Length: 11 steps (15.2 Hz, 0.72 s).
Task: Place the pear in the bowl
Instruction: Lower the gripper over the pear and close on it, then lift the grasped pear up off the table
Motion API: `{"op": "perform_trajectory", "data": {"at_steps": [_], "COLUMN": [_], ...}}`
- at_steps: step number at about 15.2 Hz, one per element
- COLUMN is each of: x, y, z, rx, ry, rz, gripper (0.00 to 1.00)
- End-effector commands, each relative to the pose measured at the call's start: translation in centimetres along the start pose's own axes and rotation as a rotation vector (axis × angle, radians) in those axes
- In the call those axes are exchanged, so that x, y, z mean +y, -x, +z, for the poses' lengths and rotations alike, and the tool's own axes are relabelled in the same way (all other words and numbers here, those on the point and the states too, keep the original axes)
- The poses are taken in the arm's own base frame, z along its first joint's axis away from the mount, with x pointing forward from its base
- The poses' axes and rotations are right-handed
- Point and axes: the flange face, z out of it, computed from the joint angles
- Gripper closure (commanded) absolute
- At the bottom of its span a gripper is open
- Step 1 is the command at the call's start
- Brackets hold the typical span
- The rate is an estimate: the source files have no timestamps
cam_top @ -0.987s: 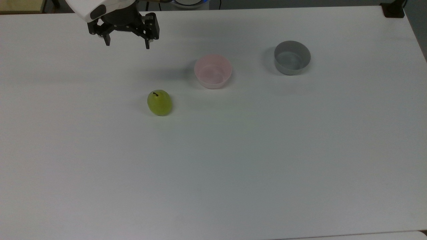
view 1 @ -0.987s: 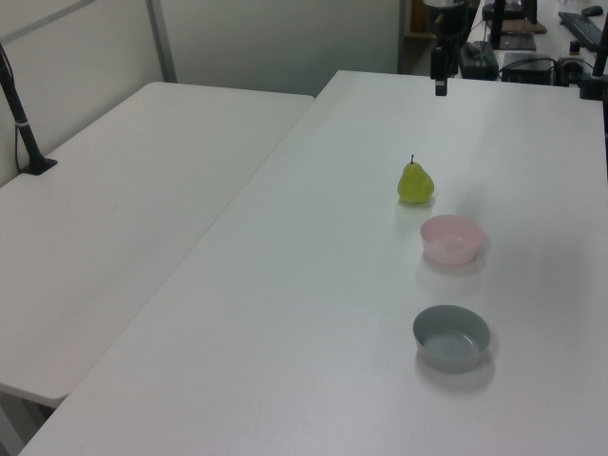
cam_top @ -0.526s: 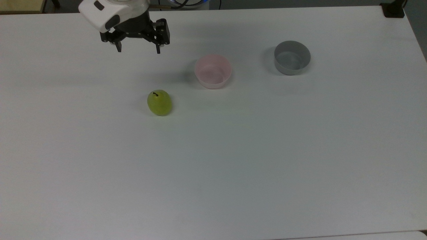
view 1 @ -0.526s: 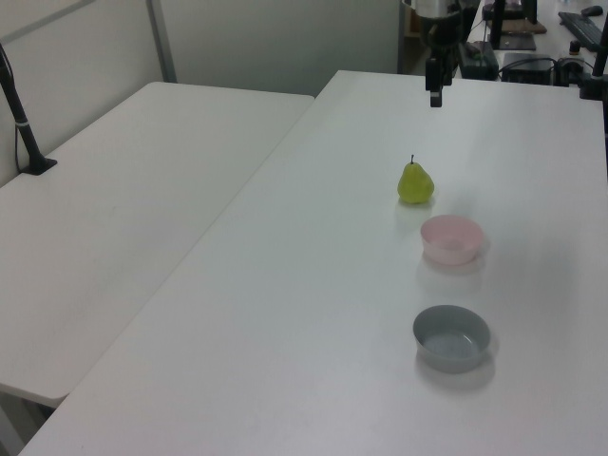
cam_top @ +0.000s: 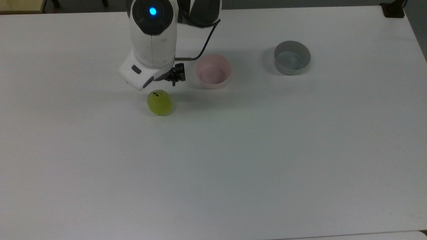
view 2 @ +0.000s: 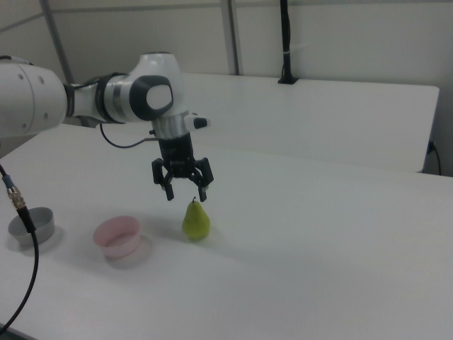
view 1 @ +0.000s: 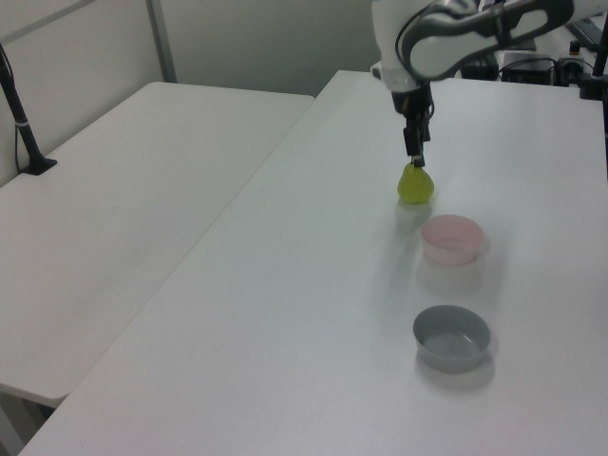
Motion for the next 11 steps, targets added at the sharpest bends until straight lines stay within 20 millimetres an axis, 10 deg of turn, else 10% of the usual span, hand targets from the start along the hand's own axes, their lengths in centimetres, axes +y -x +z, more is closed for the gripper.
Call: {"op": "perform_trajectory", "data": {"at_steps": [1,6,11], "x": [-0.5,-0.9,-1.1], "y": [-1.6,-2.4,-2.3], "z": [3.0,6.2,6.5], "rx": [0.0,0.001,0.009], "ry": [0.046,0.058,0.054], "rz": [-0.042,-0.057,-0.048], "gripper": [0.0,0.03,0.56]}}
